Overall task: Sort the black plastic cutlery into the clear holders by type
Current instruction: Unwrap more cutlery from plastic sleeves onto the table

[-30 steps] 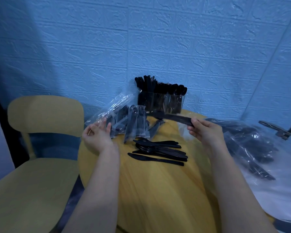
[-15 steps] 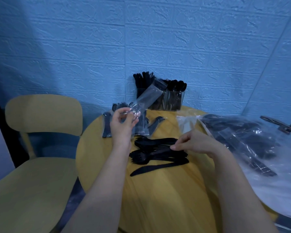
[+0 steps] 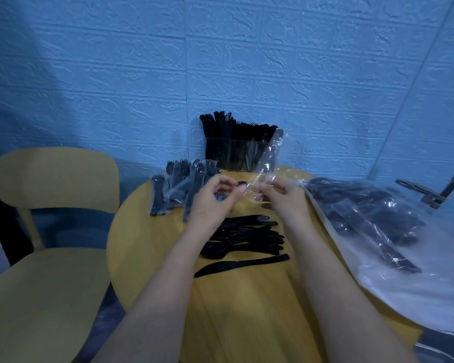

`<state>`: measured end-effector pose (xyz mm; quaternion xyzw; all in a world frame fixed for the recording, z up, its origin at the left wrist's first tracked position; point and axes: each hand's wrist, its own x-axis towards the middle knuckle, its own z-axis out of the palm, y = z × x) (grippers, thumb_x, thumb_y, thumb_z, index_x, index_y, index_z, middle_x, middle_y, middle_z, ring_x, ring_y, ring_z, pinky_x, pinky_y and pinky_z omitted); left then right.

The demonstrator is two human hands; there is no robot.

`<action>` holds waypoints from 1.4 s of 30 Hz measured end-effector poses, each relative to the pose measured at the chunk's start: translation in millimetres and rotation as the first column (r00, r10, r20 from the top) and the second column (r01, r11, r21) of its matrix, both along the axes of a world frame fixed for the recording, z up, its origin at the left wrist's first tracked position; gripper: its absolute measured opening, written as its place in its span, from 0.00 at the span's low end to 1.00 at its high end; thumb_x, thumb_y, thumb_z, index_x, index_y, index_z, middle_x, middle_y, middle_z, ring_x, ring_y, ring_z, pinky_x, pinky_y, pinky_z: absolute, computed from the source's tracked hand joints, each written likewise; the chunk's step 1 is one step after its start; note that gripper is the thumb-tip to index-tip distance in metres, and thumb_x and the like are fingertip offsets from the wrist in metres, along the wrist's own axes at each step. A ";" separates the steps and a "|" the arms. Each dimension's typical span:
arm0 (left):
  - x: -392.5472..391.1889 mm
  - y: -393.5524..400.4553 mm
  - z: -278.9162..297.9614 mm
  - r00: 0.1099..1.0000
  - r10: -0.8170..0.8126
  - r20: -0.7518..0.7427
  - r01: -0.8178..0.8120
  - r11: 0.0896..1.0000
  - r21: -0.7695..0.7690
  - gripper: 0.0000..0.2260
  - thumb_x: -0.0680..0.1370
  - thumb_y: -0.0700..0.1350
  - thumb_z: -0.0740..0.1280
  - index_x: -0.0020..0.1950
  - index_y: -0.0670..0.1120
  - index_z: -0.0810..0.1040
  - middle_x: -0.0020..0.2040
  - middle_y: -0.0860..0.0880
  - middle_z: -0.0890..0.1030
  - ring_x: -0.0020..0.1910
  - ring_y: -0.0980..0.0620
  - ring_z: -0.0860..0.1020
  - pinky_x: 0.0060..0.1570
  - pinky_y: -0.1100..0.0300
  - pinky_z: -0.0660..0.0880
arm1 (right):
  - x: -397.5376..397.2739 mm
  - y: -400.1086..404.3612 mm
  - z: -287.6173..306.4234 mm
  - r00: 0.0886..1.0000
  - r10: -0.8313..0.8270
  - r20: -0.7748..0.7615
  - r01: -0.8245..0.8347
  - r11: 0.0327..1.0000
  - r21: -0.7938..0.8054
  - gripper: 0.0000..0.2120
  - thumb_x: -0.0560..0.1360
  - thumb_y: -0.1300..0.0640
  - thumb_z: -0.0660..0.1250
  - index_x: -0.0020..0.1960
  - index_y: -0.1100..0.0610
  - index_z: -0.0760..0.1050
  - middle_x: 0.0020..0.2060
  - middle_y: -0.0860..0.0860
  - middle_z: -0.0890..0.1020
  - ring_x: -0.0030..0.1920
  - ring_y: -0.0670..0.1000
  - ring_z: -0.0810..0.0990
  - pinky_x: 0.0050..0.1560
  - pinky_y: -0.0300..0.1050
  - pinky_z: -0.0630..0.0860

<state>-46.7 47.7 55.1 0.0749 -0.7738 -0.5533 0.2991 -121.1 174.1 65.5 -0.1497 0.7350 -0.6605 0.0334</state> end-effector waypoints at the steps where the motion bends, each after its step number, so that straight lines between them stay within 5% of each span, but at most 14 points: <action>1: 0.5 -4.7 0.3 0.998 0.067 -0.001 -0.067 0.998 0.015 0.03 0.76 0.48 0.68 0.47 0.52 0.75 0.46 0.57 0.78 0.47 0.61 0.76 0.42 0.72 0.71 | -5.0 4.7 -0.6 0.999 -0.044 -0.004 0.045 0.999 0.030 0.10 0.77 0.59 0.65 0.57 0.59 0.78 0.42 0.52 0.82 0.40 0.47 0.79 0.49 0.47 0.78; 5: 2.0 -36.4 -11.6 0.885 0.447 0.134 -0.426 0.891 -0.160 0.07 0.77 0.46 0.68 0.53 0.52 0.74 0.53 0.53 0.76 0.55 0.51 0.75 0.49 0.61 0.72 | -20.3 22.8 -11.6 0.947 -0.236 -0.218 0.303 0.881 0.364 0.17 0.79 0.57 0.63 0.68 0.57 0.72 0.52 0.56 0.82 0.50 0.53 0.78 0.50 0.44 0.71; 8: 2.5 -43.7 -18.5 0.781 0.510 0.360 -0.403 0.853 -0.332 0.17 0.76 0.53 0.68 0.62 0.51 0.71 0.63 0.47 0.72 0.62 0.45 0.71 0.59 0.49 0.71 | -27.1 25.5 -21.9 0.928 -0.262 -0.264 0.353 0.844 0.403 0.20 0.79 0.57 0.63 0.70 0.57 0.69 0.53 0.57 0.81 0.55 0.56 0.78 0.54 0.46 0.71; 12: 0.3 -43.1 -22.6 0.754 0.471 0.458 -0.342 0.877 -0.337 0.24 0.75 0.54 0.69 0.68 0.50 0.67 0.67 0.44 0.69 0.65 0.44 0.70 0.62 0.48 0.70 | -37.6 29.0 -29.0 0.909 -0.294 -0.296 0.405 0.791 0.458 0.21 0.79 0.56 0.64 0.71 0.56 0.68 0.54 0.57 0.81 0.57 0.59 0.78 0.58 0.53 0.74; 18: 1.1 -44.8 -18.9 0.834 0.478 0.274 -0.456 0.878 -0.144 0.15 0.77 0.44 0.67 0.63 0.46 0.72 0.60 0.46 0.77 0.53 0.49 0.76 0.49 0.58 0.71 | -39.1 28.2 -30.4 0.868 -0.262 -0.422 0.470 0.709 0.526 0.23 0.78 0.48 0.63 0.70 0.57 0.69 0.65 0.57 0.71 0.64 0.59 0.71 0.60 0.55 0.72; 23: 5.7 -36.5 -7.0 0.835 0.548 0.040 -0.549 0.836 0.015 0.08 0.79 0.42 0.65 0.58 0.44 0.77 0.48 0.51 0.77 0.46 0.55 0.74 0.41 0.70 0.65 | -23.3 16.2 -18.8 0.828 -0.134 -0.545 0.373 0.857 0.356 0.17 0.78 0.53 0.65 0.65 0.55 0.74 0.61 0.52 0.72 0.58 0.52 0.74 0.57 0.46 0.72; 26: 5.6 -30.5 -2.4 0.891 0.451 -0.057 -0.451 0.893 0.011 0.06 0.78 0.42 0.66 0.54 0.48 0.78 0.45 0.58 0.76 0.46 0.59 0.74 0.40 0.73 0.66 | -13.8 6.9 -14.4 0.741 -0.021 -0.672 0.296 0.907 0.298 0.13 0.77 0.56 0.67 0.61 0.56 0.78 0.55 0.51 0.74 0.51 0.48 0.73 0.53 0.44 0.73; 31: 2.6 -25.8 -1.3 0.985 0.170 -0.002 -0.169 0.979 -0.116 0.10 0.76 0.39 0.68 0.47 0.55 0.79 0.43 0.59 0.78 0.42 0.66 0.73 0.39 0.79 0.66 | -7.9 7.1 -4.0 0.635 -0.094 -0.767 0.249 0.964 0.088 0.12 0.77 0.53 0.66 0.58 0.54 0.80 0.54 0.46 0.74 0.57 0.45 0.70 0.59 0.35 0.65; 33: 3.1 -24.8 -1.0 0.997 0.072 -0.012 -0.073 0.983 -0.168 0.12 0.74 0.37 0.69 0.45 0.57 0.80 0.44 0.59 0.79 0.42 0.67 0.73 0.42 0.76 0.67 | -10.2 14.0 2.2 0.616 -0.062 -0.785 0.283 0.948 0.147 0.13 0.78 0.50 0.63 0.57 0.52 0.80 0.54 0.44 0.76 0.58 0.45 0.71 0.61 0.37 0.62; 35: 3.0 -23.6 -2.4 0.999 -0.034 -0.028 0.027 0.978 -0.209 0.15 0.73 0.35 0.70 0.43 0.58 0.80 0.45 0.59 0.80 0.45 0.65 0.74 0.47 0.71 0.70 | -14.3 27.7 8.8 0.674 0.050 -0.737 0.299 0.894 0.334 0.13 0.77 0.46 0.63 0.55 0.50 0.81 0.54 0.44 0.80 0.59 0.47 0.73 0.62 0.43 0.61; 38: 2.6 -20.9 -3.4 0.991 -0.132 -0.015 0.124 0.959 -0.253 0.14 0.72 0.36 0.71 0.43 0.57 0.81 0.46 0.59 0.81 0.50 0.61 0.75 0.55 0.63 0.71 | -9.0 40.8 16.8 0.896 0.193 -0.400 0.025 0.878 0.479 0.13 0.75 0.43 0.66 0.54 0.48 0.82 0.50 0.43 0.82 0.54 0.44 0.77 0.57 0.45 0.70; 42: 0.8 -21.7 -4.6 0.993 -0.117 -0.021 0.104 0.941 -0.323 0.14 0.71 0.38 0.72 0.42 0.60 0.80 0.47 0.62 0.80 0.54 0.64 0.73 0.59 0.65 0.68 | -0.6 29.9 15.0 0.894 0.404 -0.196 -0.233 0.790 0.567 0.09 0.75 0.48 0.68 0.52 0.48 0.82 0.41 0.42 0.82 0.42 0.42 0.79 0.42 0.36 0.73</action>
